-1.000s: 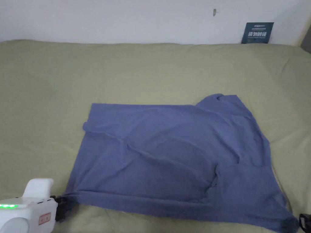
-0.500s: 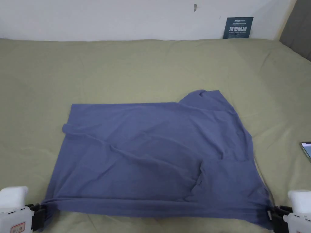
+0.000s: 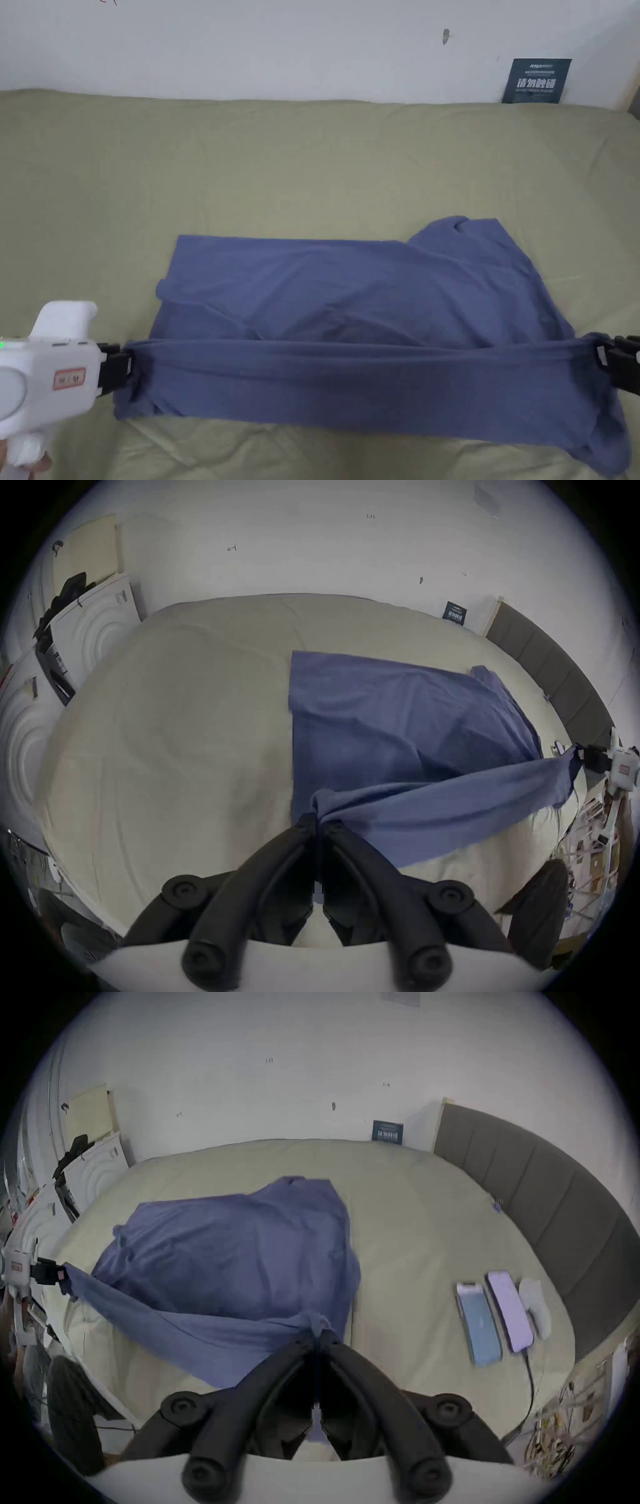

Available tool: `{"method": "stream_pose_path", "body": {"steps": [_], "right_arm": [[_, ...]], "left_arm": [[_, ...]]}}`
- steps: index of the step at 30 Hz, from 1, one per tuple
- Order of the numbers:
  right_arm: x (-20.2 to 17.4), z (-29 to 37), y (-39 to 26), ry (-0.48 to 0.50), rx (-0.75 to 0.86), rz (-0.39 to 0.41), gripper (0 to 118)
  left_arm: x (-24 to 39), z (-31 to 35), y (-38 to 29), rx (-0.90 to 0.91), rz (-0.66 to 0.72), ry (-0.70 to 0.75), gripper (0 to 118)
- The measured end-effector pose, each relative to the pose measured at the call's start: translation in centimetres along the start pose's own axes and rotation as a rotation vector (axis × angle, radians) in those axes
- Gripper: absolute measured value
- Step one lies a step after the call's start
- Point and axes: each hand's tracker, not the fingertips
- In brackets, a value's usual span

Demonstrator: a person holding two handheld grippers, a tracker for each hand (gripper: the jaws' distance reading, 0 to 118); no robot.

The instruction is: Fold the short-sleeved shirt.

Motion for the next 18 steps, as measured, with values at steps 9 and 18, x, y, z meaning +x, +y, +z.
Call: {"method": "stream_pose_path", "body": {"steps": [9,18], "right_arm": [[0.4,-10.3,3.8,-0.031,-0.105,0.023,1],[2.7,-10.2,2.5,-0.016,-0.081,-0.118,103]], "left_arm": [[-0.3,-8.3,5.4,-0.095,-0.003,-0.014,4],[-2.1,-6.9,3.3,-0.048,0.07,0.014,112]]}}
